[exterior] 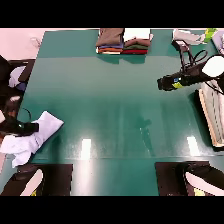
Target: Fold the shirts.
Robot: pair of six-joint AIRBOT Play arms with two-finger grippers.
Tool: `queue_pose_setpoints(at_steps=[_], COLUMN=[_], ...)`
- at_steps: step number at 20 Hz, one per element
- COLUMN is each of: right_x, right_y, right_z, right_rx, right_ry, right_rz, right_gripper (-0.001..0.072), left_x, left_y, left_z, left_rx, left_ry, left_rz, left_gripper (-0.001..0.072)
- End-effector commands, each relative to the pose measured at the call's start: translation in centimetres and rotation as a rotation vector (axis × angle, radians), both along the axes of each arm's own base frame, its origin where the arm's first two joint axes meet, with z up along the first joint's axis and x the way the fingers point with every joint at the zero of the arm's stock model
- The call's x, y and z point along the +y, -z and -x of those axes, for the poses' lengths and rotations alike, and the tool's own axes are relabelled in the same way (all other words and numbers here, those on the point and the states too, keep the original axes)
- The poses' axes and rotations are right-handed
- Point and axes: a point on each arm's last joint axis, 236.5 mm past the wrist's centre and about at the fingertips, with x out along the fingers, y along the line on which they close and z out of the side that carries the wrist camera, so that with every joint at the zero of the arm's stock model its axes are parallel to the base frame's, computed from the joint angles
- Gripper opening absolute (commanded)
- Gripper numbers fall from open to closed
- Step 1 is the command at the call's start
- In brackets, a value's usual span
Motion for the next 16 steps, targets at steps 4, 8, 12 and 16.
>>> queue_pose_setpoints(at_steps=[4, 8, 12, 16], right_x=[-0.5, -3.0, -5.3, -6.1], right_y=[-8.9, -16.2, -20.3, -22.1], right_z=[-0.6, -0.4, -0.5, -1.0], right_rx=[-0.303, -0.417, -0.462, -0.475], right_ry=[0.039, 0.126, 0.174, 0.188], right_rz=[-0.071, -0.112, -0.099, -0.092], right_gripper=[0.0015, 0.0015, 0.0015, 0.0016], left_x=[-4.8, -12.6, -20.7, -31.5], left_y=[-21.9, -31.3, -31.1, -22.6], left_z=[-6.7, -6.8, -7.9, -8.3], left_rx=[-0.56, -0.799, -0.758, -0.516], left_ry=[0.171, 0.405, 0.623, 0.873], left_rz=[-0.001, 0.097, 0.184, 0.214], left_gripper=[0.0024, 0.0023, 0.0023, 0.0025])
